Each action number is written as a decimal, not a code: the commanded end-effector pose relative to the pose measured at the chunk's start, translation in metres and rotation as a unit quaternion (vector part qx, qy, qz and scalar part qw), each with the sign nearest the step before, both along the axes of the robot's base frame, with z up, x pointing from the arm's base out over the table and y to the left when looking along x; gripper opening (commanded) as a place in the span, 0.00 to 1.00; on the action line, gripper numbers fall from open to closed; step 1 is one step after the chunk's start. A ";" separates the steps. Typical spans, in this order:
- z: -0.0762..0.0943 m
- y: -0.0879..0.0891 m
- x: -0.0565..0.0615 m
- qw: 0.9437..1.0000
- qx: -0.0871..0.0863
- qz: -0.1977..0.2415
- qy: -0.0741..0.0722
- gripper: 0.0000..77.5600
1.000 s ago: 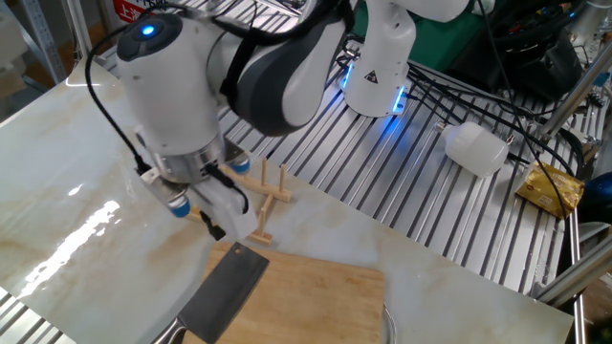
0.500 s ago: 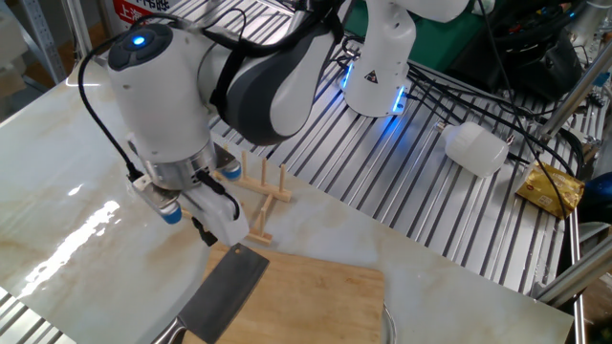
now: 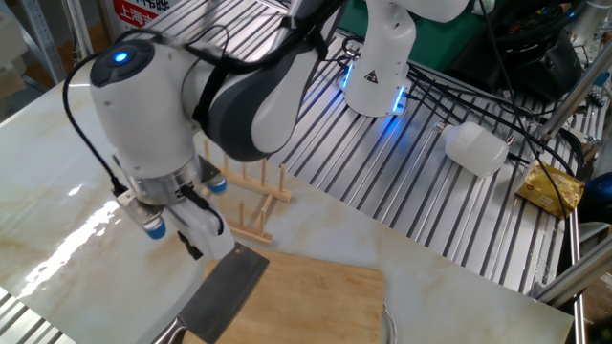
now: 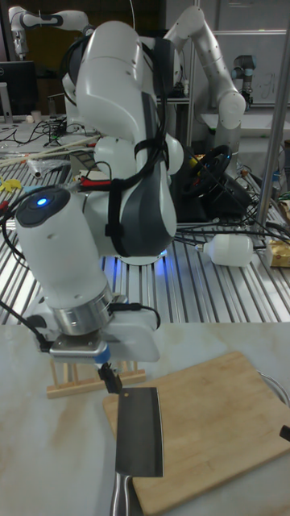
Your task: Put the knife on the knife rack
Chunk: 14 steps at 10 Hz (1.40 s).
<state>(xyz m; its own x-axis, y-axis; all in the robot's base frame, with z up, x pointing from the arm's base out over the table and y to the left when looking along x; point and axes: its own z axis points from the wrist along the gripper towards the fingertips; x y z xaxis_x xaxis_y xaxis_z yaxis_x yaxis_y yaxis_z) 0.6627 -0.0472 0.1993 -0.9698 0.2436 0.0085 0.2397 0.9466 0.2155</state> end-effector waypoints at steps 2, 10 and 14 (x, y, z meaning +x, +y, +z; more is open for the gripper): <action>-0.008 -0.003 0.013 1.000 0.003 -0.003 0.000 0.00; -0.012 -0.005 0.023 0.999 0.027 -0.032 0.013 0.00; -0.012 -0.005 0.023 0.999 0.027 -0.033 0.014 0.00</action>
<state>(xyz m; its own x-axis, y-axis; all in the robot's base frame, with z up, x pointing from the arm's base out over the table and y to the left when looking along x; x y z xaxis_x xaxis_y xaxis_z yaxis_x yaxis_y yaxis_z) 0.6846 -0.0520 0.1855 -0.9506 0.3053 0.0563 0.3093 0.9158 0.2564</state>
